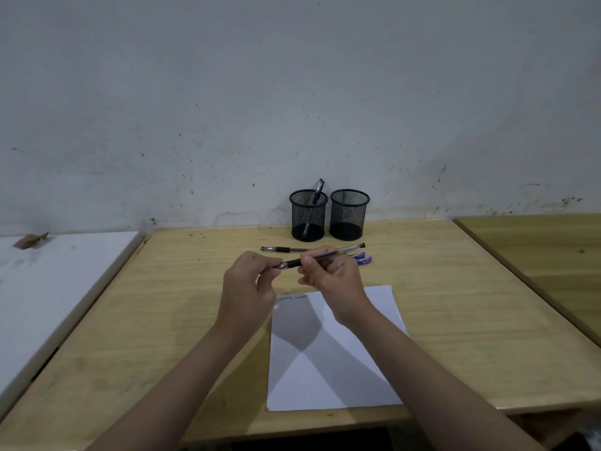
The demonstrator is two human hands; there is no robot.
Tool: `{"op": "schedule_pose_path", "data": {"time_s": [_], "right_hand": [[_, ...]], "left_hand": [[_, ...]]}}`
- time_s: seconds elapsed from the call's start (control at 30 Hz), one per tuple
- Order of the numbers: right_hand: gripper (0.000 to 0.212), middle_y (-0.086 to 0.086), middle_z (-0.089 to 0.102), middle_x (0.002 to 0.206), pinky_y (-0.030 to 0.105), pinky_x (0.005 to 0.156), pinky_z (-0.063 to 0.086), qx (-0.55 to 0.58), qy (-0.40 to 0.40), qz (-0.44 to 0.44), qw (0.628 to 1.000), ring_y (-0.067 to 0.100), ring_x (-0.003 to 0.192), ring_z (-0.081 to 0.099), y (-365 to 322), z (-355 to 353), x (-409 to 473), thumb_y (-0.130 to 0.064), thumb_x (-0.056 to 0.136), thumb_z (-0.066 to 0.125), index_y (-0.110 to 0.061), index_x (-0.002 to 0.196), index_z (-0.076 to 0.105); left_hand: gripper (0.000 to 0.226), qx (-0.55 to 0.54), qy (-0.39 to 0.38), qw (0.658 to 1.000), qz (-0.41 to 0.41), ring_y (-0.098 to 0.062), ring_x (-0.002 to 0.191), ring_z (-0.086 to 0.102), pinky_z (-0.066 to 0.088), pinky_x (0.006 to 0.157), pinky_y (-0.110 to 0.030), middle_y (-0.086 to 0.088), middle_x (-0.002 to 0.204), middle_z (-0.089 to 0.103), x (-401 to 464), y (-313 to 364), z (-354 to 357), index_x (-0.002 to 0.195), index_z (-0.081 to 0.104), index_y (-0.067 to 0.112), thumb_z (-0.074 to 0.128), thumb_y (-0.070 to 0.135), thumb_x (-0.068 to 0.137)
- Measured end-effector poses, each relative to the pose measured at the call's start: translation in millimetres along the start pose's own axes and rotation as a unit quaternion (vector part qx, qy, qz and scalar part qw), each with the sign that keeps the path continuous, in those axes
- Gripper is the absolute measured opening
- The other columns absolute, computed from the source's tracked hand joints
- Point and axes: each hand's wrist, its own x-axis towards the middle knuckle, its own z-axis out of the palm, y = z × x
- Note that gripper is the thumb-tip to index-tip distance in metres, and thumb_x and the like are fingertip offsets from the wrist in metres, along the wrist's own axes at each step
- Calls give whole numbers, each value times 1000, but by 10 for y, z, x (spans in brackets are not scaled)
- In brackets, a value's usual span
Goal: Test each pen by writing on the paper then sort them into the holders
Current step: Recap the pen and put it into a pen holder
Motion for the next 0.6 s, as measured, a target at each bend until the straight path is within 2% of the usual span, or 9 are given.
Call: {"op": "schedule_pose_path", "data": {"time_s": [0.1, 0.17, 0.2, 0.23, 0.3, 0.37, 0.4, 0.5, 0.6], "right_hand": [[11, 3, 67, 67, 24, 60, 56, -3, 22, 23, 999, 9, 62, 64, -25, -5, 31, -11, 90, 62, -10, 80, 66], [24, 3, 67, 60, 25, 56, 52, -91, 59, 16, 994, 5, 50, 58, -49, 5, 82, -23, 89, 64, -9, 71, 67], [30, 2, 66, 56, 24, 55, 49, -159, 84, -22, 983, 2, 46, 54, -55, -5, 117, -28, 87, 66, -7, 65, 67], [33, 1, 63, 54, 21, 55, 44, -227, 109, -84, 964, 2, 46, 52, -59, -23, 154, -29, 84, 70, -5, 63, 66], [25, -3, 57, 63, 19, 61, 40, -340, 134, -240, 899, 6, 61, 52, -86, -64, 235, -27, 75, 78, -6, 68, 66], [24, -1, 58, 76, 28, 68, 43, -426, 119, -330, 834, 20, 74, 53, -98, -123, 361, -25, 67, 80, -9, 81, 69], [25, 1, 62, 79, 35, 69, 46, -455, 100, -346, 814, 25, 76, 54, -95, -159, 435, -25, 66, 79, -10, 85, 71], [19, 3, 71, 76, 47, 67, 51, -488, 36, -337, 805, 29, 70, 59, -136, -216, 612, -18, 71, 72, -12, 88, 75], [17, 9, 73, 78, 46, 68, 55, -460, 52, -318, 827, 29, 70, 64, -219, -272, 823, -8, 74, 71, -6, 91, 74]], "left_hand": [[22, 5, 0, 1000, 3, -6, 72, 55, 41, 70, -7, -5, 79, 65, 49, 70, 25, 86, 70, 9, 63, -10, 76], [19, 12, -1, 1000, -19, -11, 72, 56, 41, 69, -6, -7, 81, 65, 151, 123, 57, 87, 69, 9, 62, -6, 78], [18, 16, -2, 999, -39, -12, 73, 55, 40, 68, -6, -8, 83, 65, 215, 145, 70, 87, 69, 10, 61, -5, 79], [18, 20, -5, 998, -57, -12, 74, 55, 39, 68, -5, -8, 85, 64, 282, 154, 82, 88, 69, 10, 60, -4, 81], [18, 35, -9, 997, -64, -14, 76, 54, 37, 68, -6, -10, 88, 63, 412, 136, 96, 89, 69, 9, 57, -3, 82], [19, 48, -22, 998, -43, -18, 77, 55, 36, 65, -10, -12, 88, 63, 523, 105, 103, 90, 69, 8, 56, -4, 82], [19, 53, -29, 998, -28, -19, 77, 56, 37, 66, -13, -12, 87, 63, 573, 94, 109, 91, 69, 8, 57, -4, 82], [18, 40, -28, 999, 6, -16, 75, 56, 41, 69, -11, -11, 86, 64, 709, 92, 146, 93, 69, 6, 58, -3, 82], [28, -11, 20, 1000, -15, -13, 81, 59, 43, 76, -6, -6, 93, 64, 831, 69, 230, 110, 63, 7, 58, 1, 83]]}}
